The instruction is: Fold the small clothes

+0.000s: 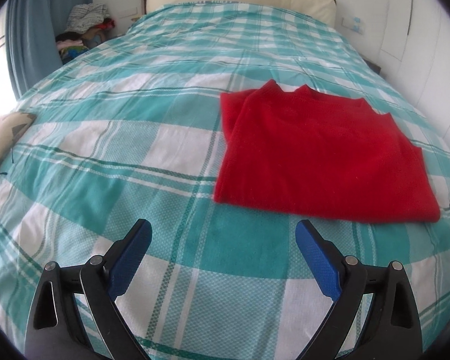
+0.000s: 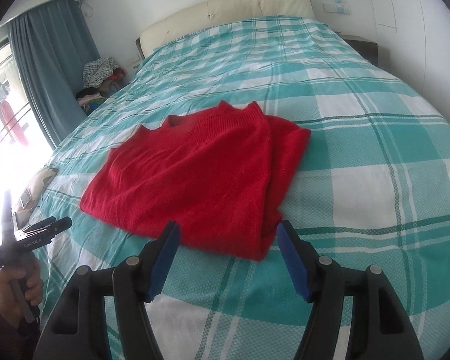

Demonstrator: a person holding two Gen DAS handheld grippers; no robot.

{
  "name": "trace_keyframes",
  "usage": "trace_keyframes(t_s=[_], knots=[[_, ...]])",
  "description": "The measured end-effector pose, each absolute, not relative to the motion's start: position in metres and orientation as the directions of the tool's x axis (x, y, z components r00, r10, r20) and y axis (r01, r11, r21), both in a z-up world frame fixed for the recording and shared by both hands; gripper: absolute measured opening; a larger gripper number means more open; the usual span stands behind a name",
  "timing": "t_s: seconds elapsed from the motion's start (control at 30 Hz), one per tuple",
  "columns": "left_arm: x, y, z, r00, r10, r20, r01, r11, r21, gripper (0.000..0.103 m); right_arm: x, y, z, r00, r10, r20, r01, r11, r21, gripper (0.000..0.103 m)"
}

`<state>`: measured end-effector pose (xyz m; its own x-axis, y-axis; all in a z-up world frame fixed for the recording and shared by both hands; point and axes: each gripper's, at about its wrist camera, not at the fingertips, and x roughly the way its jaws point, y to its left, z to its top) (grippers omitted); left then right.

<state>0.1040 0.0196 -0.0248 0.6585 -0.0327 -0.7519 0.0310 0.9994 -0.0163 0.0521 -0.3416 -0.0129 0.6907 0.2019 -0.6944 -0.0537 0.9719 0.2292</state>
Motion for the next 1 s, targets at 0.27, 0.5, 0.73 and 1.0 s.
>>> trace_keyframes(t_s=[0.27, 0.5, 0.73, 1.0], knots=[[0.108, 0.014, -0.024, 0.678, 0.006, -0.735, 0.033, 0.999, 0.038, 0.097, 0.061, -0.346, -0.02, 0.684, 0.173, -0.709, -0.032, 0.978, 0.207, 0.067], [0.108, 0.01, -0.03, 0.661, 0.014, -0.75, 0.041, 0.998, 0.054, 0.097, 0.065, -0.35, -0.02, 0.68, 0.174, -0.712, -0.026, 0.977, 0.213, 0.067], [0.109, 0.013, -0.025, 0.667, 0.006, -0.745, 0.035, 0.999, 0.039, 0.097, 0.064, -0.382, -0.014, 0.716, 0.149, -0.682, 0.057, 0.961, 0.27, 0.071], [0.111, 0.019, -0.023, 0.662, -0.01, -0.749, 0.025, 1.0, 0.009, 0.097, 0.077, -0.396, -0.032, 0.691, 0.277, -0.667, 0.062, 0.897, 0.437, 0.073]])
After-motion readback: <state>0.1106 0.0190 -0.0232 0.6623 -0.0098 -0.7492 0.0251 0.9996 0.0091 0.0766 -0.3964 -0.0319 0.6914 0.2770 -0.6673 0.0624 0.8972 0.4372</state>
